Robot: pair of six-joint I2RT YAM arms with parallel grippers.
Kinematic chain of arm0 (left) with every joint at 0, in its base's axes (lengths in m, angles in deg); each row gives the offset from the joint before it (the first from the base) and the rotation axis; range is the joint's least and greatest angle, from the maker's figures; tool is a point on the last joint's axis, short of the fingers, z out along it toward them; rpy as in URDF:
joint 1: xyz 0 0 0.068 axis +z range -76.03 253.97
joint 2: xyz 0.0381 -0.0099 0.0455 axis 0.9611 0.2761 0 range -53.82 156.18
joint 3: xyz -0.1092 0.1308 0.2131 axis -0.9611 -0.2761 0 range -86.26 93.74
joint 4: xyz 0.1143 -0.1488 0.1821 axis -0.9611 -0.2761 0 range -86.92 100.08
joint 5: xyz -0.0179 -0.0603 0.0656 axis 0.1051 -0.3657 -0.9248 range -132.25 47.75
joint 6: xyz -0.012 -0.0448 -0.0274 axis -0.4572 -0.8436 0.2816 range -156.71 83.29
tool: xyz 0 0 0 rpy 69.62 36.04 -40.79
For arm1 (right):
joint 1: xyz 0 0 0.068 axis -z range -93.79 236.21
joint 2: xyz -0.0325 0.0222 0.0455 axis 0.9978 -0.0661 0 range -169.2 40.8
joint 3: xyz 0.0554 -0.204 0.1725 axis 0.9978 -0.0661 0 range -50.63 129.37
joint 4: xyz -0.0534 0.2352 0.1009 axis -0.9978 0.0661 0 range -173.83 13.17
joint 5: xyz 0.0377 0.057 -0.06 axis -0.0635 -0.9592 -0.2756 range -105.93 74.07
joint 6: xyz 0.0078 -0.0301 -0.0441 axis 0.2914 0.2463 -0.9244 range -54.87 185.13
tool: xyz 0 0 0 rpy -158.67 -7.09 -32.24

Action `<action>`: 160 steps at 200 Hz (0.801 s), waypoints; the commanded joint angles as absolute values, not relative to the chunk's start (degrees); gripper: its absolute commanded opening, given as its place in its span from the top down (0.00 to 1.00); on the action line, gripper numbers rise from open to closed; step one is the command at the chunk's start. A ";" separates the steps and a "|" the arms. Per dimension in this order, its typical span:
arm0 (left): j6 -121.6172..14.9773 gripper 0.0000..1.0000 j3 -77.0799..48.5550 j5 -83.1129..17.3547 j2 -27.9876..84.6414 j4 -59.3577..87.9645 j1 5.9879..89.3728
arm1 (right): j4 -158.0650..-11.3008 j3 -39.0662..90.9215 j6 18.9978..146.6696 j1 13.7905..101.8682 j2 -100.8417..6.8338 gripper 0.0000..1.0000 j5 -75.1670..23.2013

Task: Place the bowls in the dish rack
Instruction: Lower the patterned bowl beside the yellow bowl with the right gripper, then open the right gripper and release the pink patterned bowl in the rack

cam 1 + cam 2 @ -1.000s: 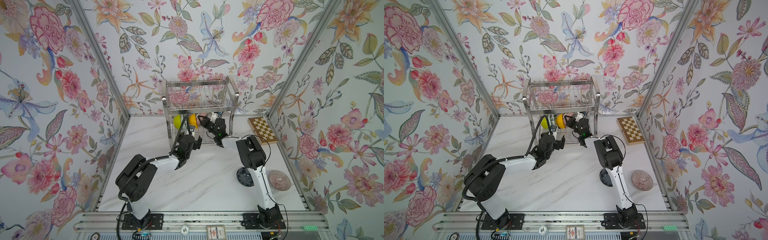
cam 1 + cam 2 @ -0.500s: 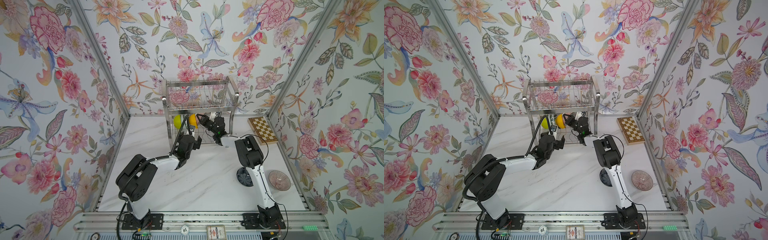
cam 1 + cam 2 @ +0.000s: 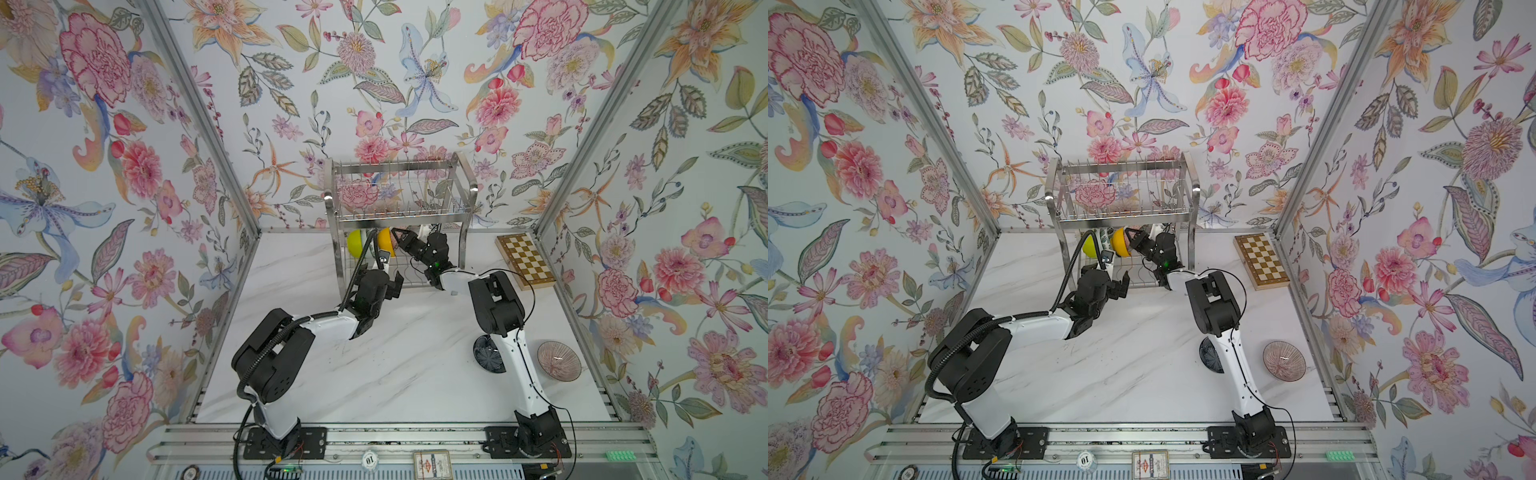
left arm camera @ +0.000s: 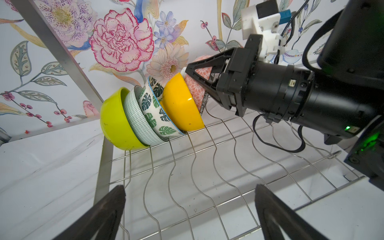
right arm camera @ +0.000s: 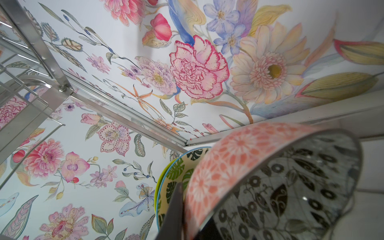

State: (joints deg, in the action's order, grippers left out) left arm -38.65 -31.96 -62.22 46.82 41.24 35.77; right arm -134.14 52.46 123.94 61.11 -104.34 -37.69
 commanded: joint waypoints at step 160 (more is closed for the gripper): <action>-43.00 0.01 -35.02 -62.86 43.75 40.49 36.36 | -127.09 52.83 121.58 61.60 -101.94 0.84 -38.25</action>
State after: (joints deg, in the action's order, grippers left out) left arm -42.17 -33.90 -62.19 46.13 40.61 35.80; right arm -130.66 52.46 122.83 61.24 -103.97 -38.50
